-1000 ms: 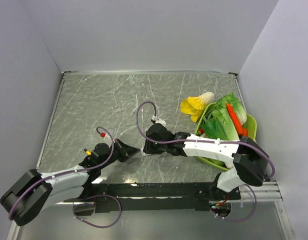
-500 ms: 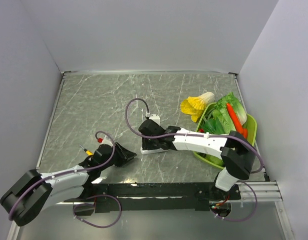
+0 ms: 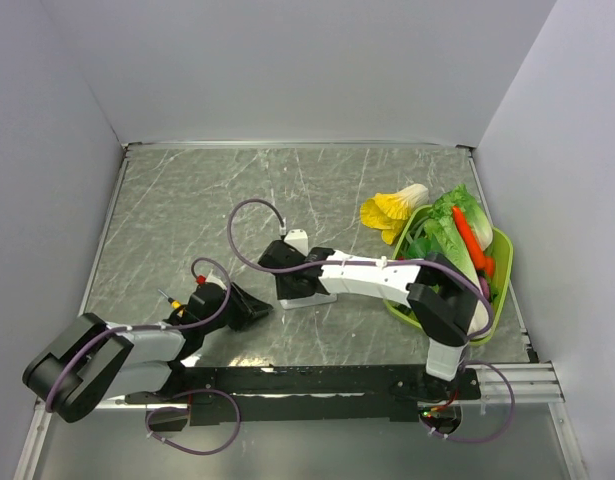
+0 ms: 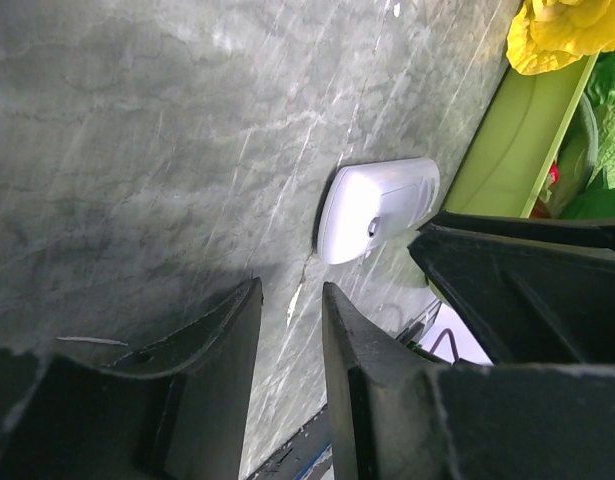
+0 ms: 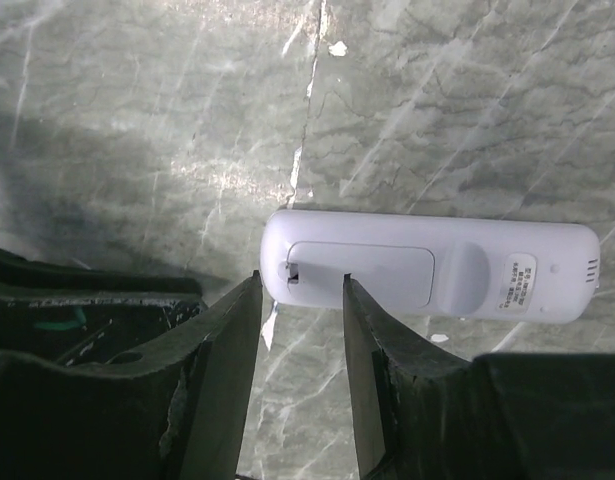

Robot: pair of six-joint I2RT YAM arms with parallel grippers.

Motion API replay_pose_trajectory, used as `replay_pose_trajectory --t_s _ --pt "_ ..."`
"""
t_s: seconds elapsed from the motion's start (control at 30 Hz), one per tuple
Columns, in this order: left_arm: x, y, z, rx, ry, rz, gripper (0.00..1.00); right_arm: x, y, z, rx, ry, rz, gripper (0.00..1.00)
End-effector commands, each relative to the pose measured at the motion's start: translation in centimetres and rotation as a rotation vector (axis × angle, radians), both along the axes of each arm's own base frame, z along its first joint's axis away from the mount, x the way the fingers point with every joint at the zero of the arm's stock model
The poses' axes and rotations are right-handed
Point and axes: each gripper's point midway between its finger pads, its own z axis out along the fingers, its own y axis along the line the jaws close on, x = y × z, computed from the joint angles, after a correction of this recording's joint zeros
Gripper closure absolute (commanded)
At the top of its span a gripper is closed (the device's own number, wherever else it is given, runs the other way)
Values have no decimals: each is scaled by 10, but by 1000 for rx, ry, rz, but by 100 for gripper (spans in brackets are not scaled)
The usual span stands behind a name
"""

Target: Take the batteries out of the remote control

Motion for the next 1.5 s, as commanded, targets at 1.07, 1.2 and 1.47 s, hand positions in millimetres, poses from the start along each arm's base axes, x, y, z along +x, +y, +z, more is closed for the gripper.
replay_pose_trajectory --t_s 1.07,1.2,1.47 --pt "-26 22 -30 55 81 24 59 -5 -5 -17 -233 -50 17 56" --pt "-26 22 -30 54 82 23 59 -3 -5 -20 -236 -56 20 56" --pt "-27 23 -30 53 79 27 59 0 -2 -20 -241 -69 24 57"
